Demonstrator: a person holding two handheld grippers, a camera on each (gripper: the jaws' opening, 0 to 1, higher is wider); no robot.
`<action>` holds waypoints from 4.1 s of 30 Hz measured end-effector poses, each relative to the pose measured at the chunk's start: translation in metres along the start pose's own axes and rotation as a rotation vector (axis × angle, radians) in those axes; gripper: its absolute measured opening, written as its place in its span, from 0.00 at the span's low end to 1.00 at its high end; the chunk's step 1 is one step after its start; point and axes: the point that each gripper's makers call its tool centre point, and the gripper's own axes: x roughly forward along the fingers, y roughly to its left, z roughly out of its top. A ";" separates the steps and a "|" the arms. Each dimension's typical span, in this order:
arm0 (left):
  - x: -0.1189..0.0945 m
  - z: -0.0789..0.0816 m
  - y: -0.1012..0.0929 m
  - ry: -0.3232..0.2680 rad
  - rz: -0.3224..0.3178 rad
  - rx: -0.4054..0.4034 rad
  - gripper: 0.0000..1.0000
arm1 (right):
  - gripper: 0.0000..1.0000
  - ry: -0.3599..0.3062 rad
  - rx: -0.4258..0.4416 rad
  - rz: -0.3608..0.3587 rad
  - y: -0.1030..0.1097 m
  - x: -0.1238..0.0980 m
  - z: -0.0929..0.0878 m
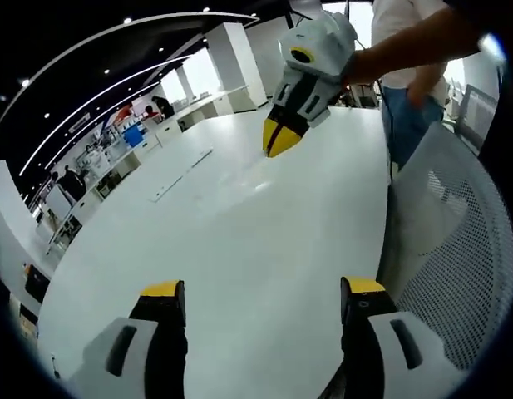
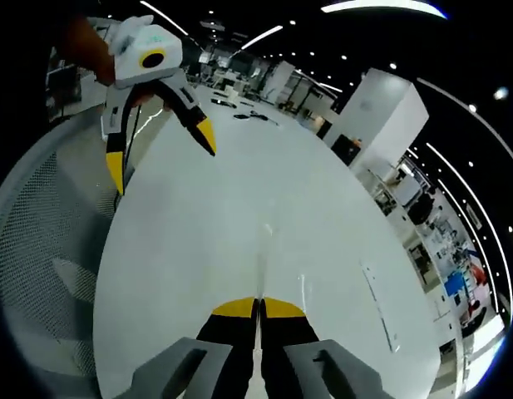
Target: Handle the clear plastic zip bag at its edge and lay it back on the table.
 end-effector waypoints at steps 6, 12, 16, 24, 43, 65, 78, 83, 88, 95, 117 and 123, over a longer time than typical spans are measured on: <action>0.006 -0.006 0.001 0.019 -0.014 0.046 0.70 | 0.00 -0.015 -0.056 0.037 0.017 -0.004 0.003; 0.012 -0.009 0.000 0.034 -0.027 0.077 0.66 | 0.00 -0.032 -0.114 0.076 0.030 -0.011 0.006; 0.017 -0.013 -0.005 0.048 -0.050 0.106 0.61 | 0.00 -0.016 -0.139 0.100 0.034 -0.011 0.002; 0.025 -0.008 -0.008 0.045 -0.064 0.098 0.59 | 0.00 -0.029 -0.139 0.197 0.055 -0.013 0.003; 0.036 -0.008 -0.028 0.094 -0.217 0.268 0.03 | 0.00 -0.020 -0.136 0.288 0.076 -0.014 0.000; 0.030 0.010 -0.025 0.103 -0.214 0.201 0.00 | 0.03 -0.080 -0.105 0.259 0.061 -0.007 0.045; 0.035 0.029 -0.026 0.086 -0.235 0.235 0.00 | 0.04 -0.118 -0.122 0.274 0.071 0.013 0.069; 0.035 0.031 -0.029 0.083 -0.236 0.250 0.00 | 0.04 -0.107 -0.150 0.303 0.081 0.021 0.070; 0.035 0.031 -0.036 0.088 -0.247 0.277 0.00 | 0.03 -0.103 -0.138 0.307 0.082 0.026 0.072; 0.036 0.025 -0.042 0.097 -0.253 0.353 0.00 | 0.00 -0.038 -0.029 0.355 0.090 0.028 0.064; 0.039 0.007 -0.044 0.099 -0.273 0.257 0.00 | 0.00 0.056 0.057 0.390 0.101 0.033 0.041; 0.042 0.009 -0.046 0.109 -0.276 0.370 0.00 | 0.00 0.071 0.054 0.382 0.100 0.033 0.036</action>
